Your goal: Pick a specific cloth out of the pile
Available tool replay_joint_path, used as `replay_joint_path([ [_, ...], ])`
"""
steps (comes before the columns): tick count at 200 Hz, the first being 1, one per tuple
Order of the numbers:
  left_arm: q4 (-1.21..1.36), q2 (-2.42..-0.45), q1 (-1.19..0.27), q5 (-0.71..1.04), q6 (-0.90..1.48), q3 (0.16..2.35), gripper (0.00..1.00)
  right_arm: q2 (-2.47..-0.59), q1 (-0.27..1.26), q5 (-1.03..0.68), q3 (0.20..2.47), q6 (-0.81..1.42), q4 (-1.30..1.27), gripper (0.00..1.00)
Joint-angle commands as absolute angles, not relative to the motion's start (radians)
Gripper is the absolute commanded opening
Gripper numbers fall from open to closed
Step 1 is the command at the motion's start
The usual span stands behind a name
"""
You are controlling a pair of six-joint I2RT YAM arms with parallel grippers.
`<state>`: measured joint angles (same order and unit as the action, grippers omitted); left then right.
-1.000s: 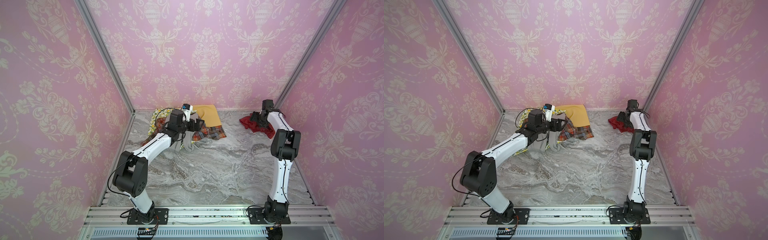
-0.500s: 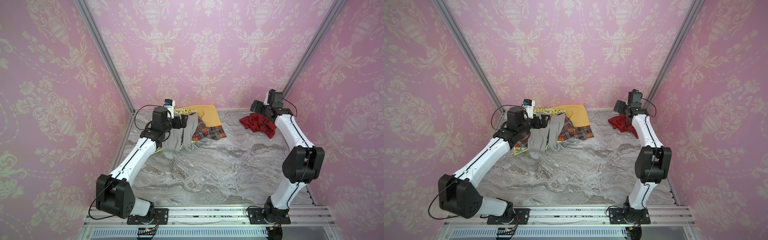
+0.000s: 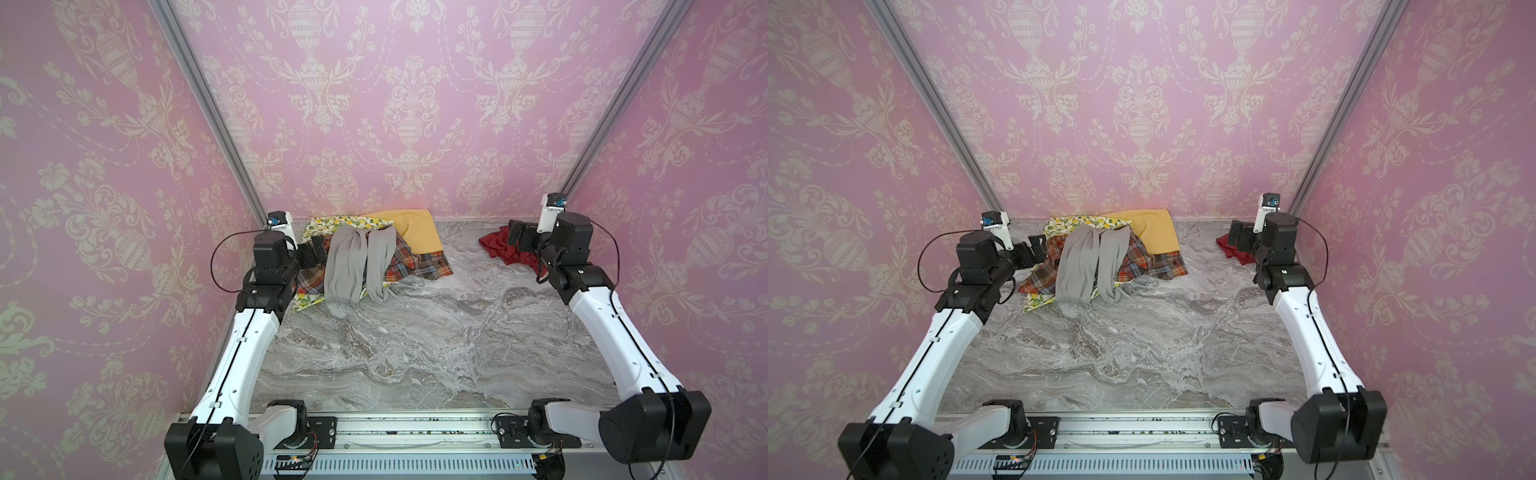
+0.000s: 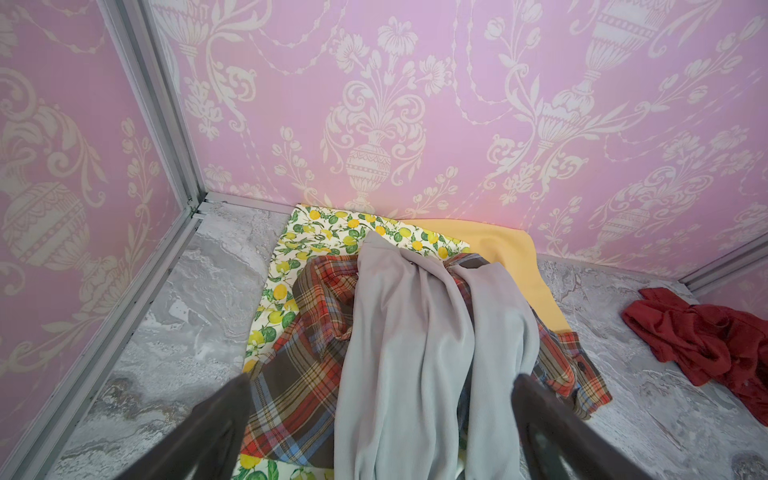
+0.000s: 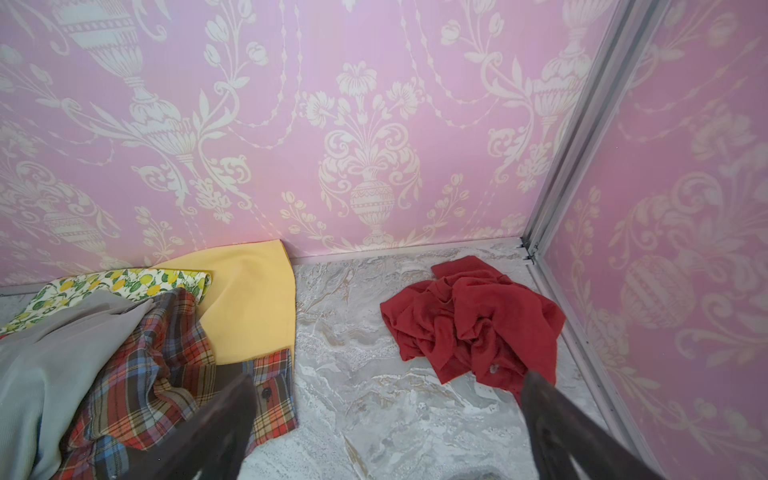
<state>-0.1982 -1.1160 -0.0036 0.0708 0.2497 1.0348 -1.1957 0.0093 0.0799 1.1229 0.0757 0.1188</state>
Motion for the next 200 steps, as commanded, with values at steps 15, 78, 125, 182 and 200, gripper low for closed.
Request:
replay_joint_path([
  [15, -0.139, -1.064, 0.005, 0.031, 0.297, 0.943, 0.99, -1.043, 0.015, 0.071, 0.924, -0.004, 0.005, 1.00],
  [78, -0.057, -1.029, 0.005, -0.011, 0.198, 0.836, 0.99, -0.896, 0.016, 0.062, 0.659, 0.030, -0.121, 1.00],
  [125, 0.101, -1.118, 0.012, -0.096, 0.126, 0.655, 0.99, -0.991, 0.014, 0.050, 0.469, 0.049, -0.378, 1.00],
  [182, 0.407, -1.290, 0.064, -0.120, 0.116, 0.510, 0.99, -1.219, 0.014, 0.037, 0.356, 0.056, -0.666, 1.00],
  [200, 0.498, -1.329, 0.079, -0.098, 0.118, 0.477, 0.99, -1.272, 0.015, 0.047, 0.340, 0.061, -0.728, 1.00],
])
